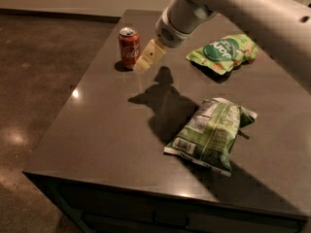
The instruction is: Knock coke can over
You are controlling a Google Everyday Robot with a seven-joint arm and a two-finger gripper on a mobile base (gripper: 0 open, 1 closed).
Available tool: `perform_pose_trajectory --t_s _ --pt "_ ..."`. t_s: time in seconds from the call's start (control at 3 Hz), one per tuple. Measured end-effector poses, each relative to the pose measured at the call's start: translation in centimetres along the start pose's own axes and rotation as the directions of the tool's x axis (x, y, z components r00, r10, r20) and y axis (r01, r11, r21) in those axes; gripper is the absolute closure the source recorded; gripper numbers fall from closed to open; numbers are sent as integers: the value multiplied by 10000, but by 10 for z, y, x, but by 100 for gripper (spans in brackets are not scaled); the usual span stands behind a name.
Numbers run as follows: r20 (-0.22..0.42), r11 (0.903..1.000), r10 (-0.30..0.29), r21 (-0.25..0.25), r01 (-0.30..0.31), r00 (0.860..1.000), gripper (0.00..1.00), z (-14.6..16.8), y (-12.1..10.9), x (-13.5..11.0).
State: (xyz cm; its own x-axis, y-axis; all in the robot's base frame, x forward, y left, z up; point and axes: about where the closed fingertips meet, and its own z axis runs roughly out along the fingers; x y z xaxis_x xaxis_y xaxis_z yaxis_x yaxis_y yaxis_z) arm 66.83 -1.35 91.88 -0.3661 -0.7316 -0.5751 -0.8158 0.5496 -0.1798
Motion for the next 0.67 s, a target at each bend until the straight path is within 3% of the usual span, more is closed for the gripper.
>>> perform_pose_trajectory --t_s 0.67 --pt "1130 9960 867 116 -886 9898 0 54 -14 -45"
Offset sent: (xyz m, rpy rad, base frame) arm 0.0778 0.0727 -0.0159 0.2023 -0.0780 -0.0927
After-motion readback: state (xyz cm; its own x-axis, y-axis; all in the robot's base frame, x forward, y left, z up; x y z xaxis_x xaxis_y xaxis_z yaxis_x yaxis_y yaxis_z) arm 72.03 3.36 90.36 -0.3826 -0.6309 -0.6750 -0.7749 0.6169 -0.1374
